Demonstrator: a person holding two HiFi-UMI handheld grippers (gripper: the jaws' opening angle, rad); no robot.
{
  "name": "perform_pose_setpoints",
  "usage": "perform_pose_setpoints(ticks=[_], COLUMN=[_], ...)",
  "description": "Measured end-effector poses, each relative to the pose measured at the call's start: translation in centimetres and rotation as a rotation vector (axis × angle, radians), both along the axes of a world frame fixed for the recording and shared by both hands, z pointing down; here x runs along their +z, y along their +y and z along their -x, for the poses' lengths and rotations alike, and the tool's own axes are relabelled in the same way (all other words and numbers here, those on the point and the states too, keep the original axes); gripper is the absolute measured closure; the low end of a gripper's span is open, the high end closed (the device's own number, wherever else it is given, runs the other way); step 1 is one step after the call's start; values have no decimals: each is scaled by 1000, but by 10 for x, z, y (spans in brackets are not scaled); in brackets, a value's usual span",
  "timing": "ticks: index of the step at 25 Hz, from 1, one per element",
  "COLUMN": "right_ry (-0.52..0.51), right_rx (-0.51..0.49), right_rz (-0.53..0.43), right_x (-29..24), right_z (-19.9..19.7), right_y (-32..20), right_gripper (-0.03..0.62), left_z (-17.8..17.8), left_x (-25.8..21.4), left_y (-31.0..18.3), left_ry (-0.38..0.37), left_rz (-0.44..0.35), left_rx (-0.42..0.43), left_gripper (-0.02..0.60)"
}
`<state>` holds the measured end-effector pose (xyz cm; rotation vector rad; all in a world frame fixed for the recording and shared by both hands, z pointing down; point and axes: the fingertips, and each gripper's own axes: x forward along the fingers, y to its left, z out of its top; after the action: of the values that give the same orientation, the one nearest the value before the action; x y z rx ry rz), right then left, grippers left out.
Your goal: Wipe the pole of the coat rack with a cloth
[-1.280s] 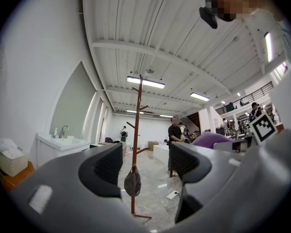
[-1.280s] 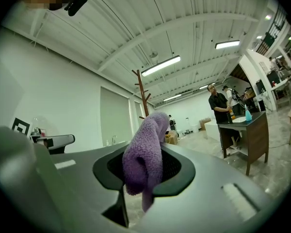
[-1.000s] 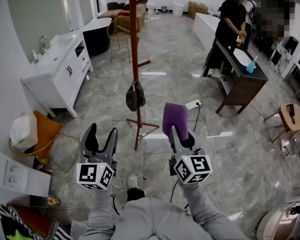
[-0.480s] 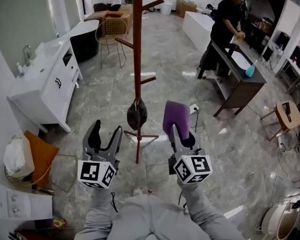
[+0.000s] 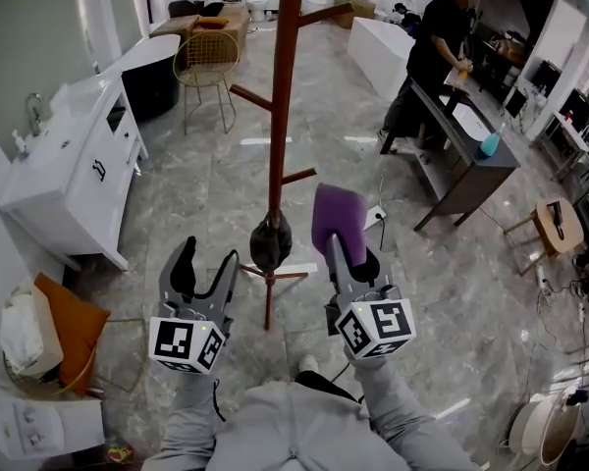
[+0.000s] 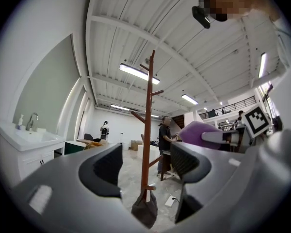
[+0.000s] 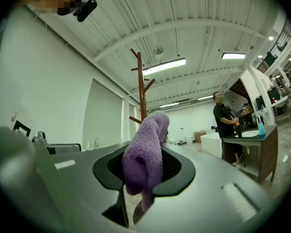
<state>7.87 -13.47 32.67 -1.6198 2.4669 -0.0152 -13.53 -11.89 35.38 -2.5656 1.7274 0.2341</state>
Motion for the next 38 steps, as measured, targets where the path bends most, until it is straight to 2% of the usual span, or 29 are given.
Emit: perform_pose_setpoints(ticks=[8,16,20,24,33,38], right_ry=[107,203,234,268,399,389], right_rx=[-49,-139,-174,-172,-179,-186], right_rz=[-171,-438,-508,-508,-380,-361], right_x=[-53,-135,-156,-160,-110,-93], right_z=[24,57,73,79,92,92], right_y=[-60,-109,-127,-153,-189,-196], right_gripper=[508,508,508,508,508,508], left_z=[8,25,30,37,45,43], left_x=[-8,-15,-17,-18,-8,-3], left_y=[-30,-61,-68,-71,-76,-78], left_ry=[-18,-14,-14,-15,4,9], left_rz=[-13,-25,-26,-24,-8,6], left_rx=[-51,-170,-213,-258,-294,-292], left_gripper=[244,245,244,244,244,244])
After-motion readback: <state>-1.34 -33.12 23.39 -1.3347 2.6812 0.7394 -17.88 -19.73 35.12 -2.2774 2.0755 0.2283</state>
